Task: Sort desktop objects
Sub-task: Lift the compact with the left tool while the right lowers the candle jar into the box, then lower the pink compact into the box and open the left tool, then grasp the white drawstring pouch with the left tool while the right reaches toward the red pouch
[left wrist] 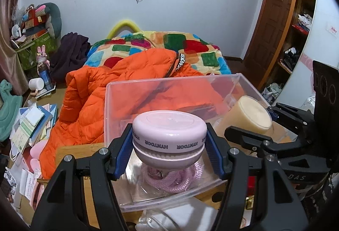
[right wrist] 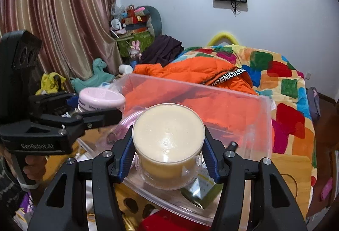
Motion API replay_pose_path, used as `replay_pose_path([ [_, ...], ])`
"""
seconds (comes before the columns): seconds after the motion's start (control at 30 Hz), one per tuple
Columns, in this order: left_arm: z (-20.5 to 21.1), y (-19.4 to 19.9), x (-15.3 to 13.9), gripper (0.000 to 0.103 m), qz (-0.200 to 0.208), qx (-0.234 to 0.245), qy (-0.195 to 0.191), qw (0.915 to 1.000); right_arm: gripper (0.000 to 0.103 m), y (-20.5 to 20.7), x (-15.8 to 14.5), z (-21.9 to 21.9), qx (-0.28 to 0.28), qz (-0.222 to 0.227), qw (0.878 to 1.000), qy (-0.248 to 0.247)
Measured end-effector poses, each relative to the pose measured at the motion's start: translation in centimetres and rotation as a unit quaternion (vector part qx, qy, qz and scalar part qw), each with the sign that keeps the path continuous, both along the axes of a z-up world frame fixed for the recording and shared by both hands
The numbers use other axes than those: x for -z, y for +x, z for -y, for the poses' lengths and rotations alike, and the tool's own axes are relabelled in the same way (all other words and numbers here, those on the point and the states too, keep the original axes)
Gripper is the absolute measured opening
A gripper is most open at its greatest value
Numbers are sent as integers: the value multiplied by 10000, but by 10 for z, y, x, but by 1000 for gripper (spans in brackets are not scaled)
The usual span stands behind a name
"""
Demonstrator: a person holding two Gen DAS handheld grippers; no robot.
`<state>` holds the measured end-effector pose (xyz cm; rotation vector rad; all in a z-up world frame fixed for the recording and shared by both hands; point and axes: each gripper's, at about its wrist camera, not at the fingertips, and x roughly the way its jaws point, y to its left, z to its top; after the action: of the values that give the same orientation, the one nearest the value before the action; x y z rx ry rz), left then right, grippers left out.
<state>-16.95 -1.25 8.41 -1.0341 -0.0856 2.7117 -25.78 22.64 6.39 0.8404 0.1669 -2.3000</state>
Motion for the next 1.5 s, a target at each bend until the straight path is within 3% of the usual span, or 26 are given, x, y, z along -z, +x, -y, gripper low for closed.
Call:
replay_pose_path([
  [0.17, 0, -4, 8, 63, 180, 49, 136, 9997, 53, 2, 0, -2, -6, -91, 9999, -73],
  [0.3, -2, -3, 11, 63, 239, 1, 36, 9997, 53, 8, -14, -1, -29, -265, 9995, -152],
  [0.47, -3, 7, -5, 68, 38, 50, 97, 9999, 53, 19, -16, -3, 60, -503, 9987, 90],
  [0.63, -9, 20, -19, 70, -159, 25, -108, 9998, 54, 30, -17, -11, 161, -581, 9979, 224],
  [0.77, -9, 33, -28, 76, -335, -52, -239, 9991, 64, 38, -20, -22, 321, -600, 9975, 171],
  [1.03, 1, 63, -39, 91, -456, -202, -175, 9986, 71, 59, -25, -48, 703, -534, 9961, -14],
  [1.33, 9, 89, -30, 94, -378, -368, -223, 9984, 76, 82, -24, -72, 901, -393, 9948, -278],
  [1.5, 4, 85, -7, 94, -155, -506, -534, 9972, 76, 92, -15, -81, 990, -305, 9942, -293],
])
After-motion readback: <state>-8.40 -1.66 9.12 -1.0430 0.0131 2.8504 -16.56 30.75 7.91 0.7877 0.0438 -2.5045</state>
